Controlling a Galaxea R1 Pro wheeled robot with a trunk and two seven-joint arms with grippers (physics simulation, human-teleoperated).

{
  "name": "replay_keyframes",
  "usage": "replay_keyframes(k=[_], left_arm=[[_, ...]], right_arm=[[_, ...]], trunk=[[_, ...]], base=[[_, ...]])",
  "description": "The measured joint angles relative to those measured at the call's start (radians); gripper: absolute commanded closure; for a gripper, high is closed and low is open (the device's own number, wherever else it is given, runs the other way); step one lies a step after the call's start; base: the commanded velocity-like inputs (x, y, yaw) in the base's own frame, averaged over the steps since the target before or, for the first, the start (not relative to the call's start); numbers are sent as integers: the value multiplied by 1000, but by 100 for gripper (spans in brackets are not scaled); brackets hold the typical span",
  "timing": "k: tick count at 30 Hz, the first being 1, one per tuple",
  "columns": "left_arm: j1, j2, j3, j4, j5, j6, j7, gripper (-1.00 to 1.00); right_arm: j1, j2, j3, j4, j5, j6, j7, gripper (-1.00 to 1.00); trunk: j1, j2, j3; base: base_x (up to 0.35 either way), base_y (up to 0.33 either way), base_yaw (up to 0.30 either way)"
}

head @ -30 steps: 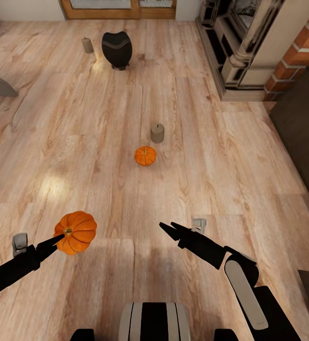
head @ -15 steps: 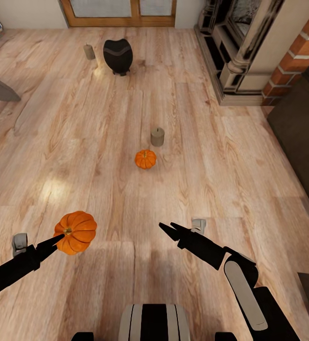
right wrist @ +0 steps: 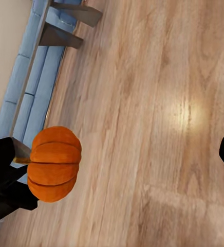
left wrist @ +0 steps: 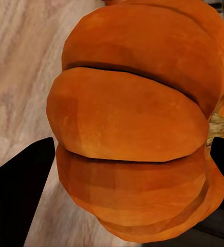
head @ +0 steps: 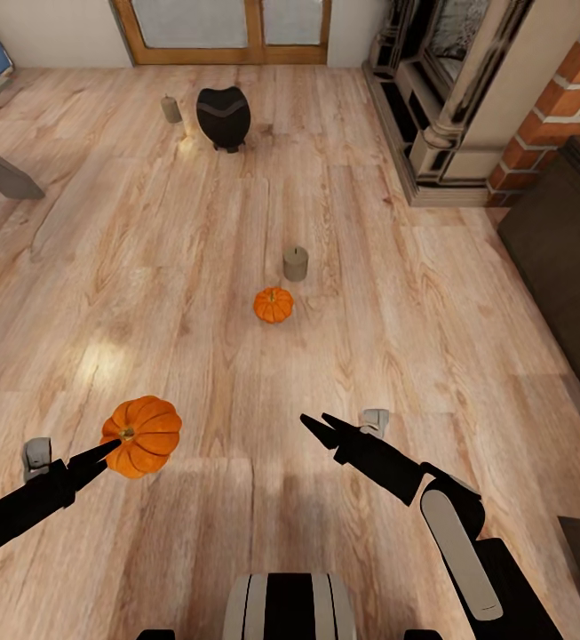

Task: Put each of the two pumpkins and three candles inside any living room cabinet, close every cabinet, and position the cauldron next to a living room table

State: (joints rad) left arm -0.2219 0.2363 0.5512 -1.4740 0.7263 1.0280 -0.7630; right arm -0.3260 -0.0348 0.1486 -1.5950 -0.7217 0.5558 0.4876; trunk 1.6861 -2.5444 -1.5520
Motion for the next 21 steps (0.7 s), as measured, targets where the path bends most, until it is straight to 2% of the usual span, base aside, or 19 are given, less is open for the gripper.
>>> replay_keyframes(k=[10, 15, 21], left_arm=[[0, 0, 0, 0, 0, 0, -4, 100], [0, 0, 0, 0, 3, 3, -89, 100], [0, 0, 26, 1, -3, 0, -112, 100]], right_arm=[[0, 0, 0, 0, 1, -2, 0, -100], [0, 0, 1, 0, 2, -2, 0, -100], [0, 0, 2, 0, 3, -2, 0, -100]], trunk=[[0, 0, 16], [0, 0, 24], [0, 0, 34]], base=[[0, 0, 0], [0, 0, 0], [0, 0, 0]])
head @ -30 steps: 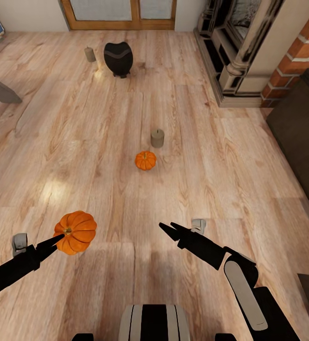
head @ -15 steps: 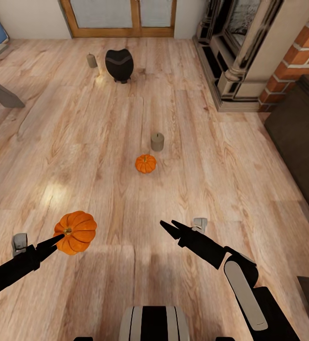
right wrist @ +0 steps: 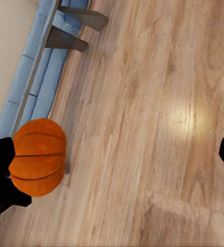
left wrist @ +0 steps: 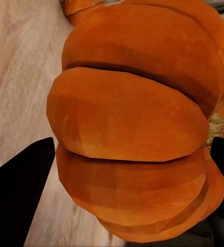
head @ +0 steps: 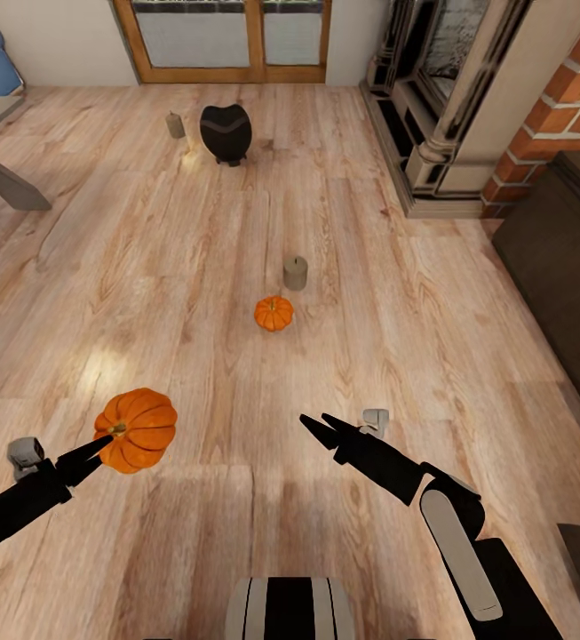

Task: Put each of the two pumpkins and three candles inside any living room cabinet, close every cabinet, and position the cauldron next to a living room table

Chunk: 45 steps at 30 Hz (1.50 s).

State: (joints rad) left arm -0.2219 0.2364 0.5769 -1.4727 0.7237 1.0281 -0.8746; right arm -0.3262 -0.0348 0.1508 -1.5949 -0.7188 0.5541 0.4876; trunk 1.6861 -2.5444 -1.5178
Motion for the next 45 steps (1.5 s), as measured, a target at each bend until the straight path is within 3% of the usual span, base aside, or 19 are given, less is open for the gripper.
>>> replay_keyframes(k=[3, 15, 45], left_arm=[[0, 1, 3, 0, 0, 0, -1, 100], [0, 0, 3, 0, -2, 0, -1, 100], [0, 0, 4, 0, 0, -1, -2, 100]], right_arm=[[0, 0, 1, 0, 0, 0, 0, -100], [0, 0, 1, 1, 1, -1, 0, -100], [1, 0, 1, 2, 2, -2, 1, -100]], trunk=[[0, 0, 5], [5, -3, -22], [5, -3, 27]], base=[[0, 0, 0], [0, 0, 0], [0, 0, 0]])
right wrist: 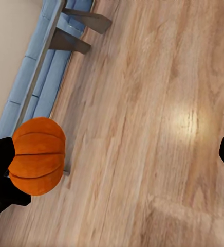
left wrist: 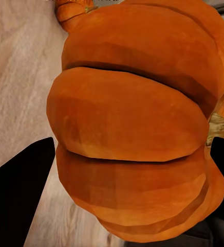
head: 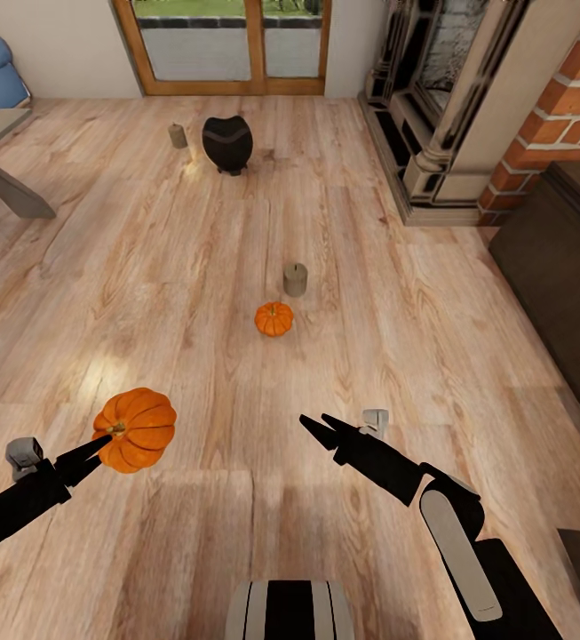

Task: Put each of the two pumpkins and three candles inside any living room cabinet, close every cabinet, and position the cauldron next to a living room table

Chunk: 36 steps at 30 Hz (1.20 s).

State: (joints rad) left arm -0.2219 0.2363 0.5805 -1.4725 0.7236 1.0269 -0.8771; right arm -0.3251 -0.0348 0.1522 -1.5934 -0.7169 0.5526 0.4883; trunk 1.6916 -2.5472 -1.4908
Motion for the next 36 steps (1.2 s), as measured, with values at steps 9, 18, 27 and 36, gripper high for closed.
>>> replay_keyframes(k=[9, 18, 27, 36], left_arm=[[0, 0, 0, 0, 0, 0, 0, 100], [0, 0, 0, 0, 0, 0, 0, 100], [0, 0, 0, 0, 0, -1, 0, 100], [0, 0, 0, 0, 0, -4, 0, 100]], right_arm=[[0, 0, 0, 0, -1, 0, 0, -100], [0, 0, 0, 0, -2, 0, 1, -100], [0, 0, 0, 0, -3, -1, 0, -100], [0, 1, 1, 0, -3, -1, 0, -100]], trunk=[[0, 0, 15], [0, 0, 29], [0, 0, 44], [0, 0, 59]], base=[[0, 0, 0], [0, 0, 0], [0, 0, 0], [0, 0, 0]])
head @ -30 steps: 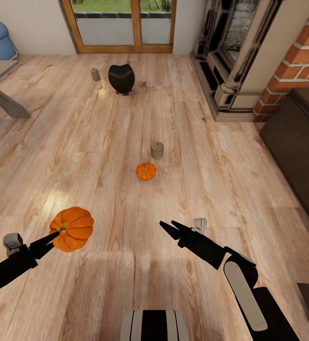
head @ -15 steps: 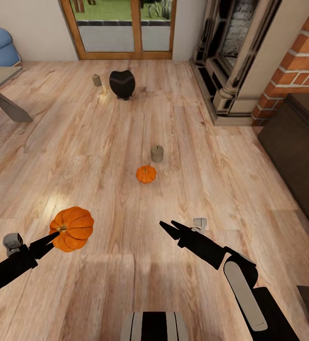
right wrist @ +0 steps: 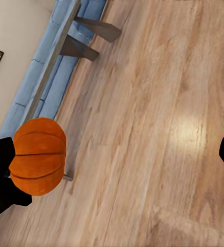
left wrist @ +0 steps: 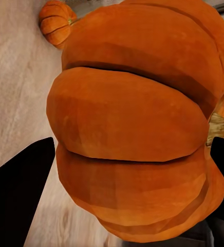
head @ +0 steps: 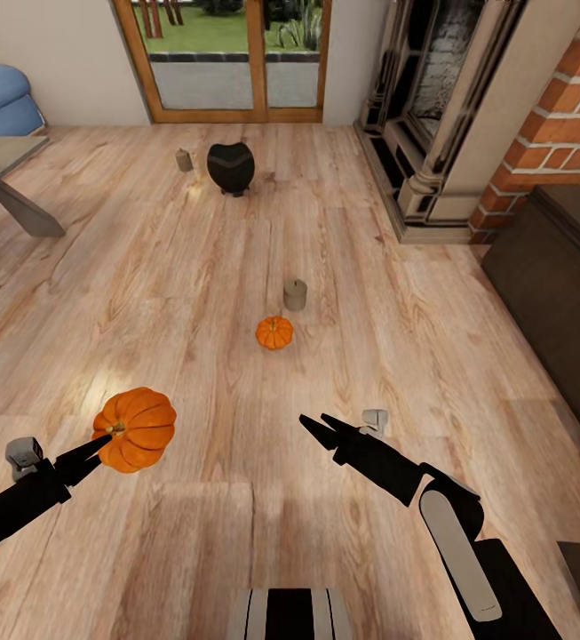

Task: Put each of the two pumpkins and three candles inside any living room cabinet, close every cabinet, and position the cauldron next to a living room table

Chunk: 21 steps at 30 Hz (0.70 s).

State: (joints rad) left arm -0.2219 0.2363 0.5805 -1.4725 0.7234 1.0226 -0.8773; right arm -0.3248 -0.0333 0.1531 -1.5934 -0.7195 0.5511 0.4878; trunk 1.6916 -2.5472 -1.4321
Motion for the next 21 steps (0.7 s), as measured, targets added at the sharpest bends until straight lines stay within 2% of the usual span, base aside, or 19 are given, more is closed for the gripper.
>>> replay_keyframes(k=[7, 13, 21], left_arm=[[0, 0, 0, 1, -2, -2, 0, 100], [0, 0, 0, 2, -1, -2, 0, 100], [0, 0, 0, 2, -1, -2, -2, 100]], right_arm=[[0, 0, 0, 0, -1, 0, 0, -100], [1, 1, 1, 0, -6, -55, 0, -100], [2, 2, 3, 1, -6, -62, 0, -100]], trunk=[[0, 0, 11], [0, 0, 21], [0, 0, 34]], base=[[0, 0, 0], [0, 0, 0], [0, 0, 0]])
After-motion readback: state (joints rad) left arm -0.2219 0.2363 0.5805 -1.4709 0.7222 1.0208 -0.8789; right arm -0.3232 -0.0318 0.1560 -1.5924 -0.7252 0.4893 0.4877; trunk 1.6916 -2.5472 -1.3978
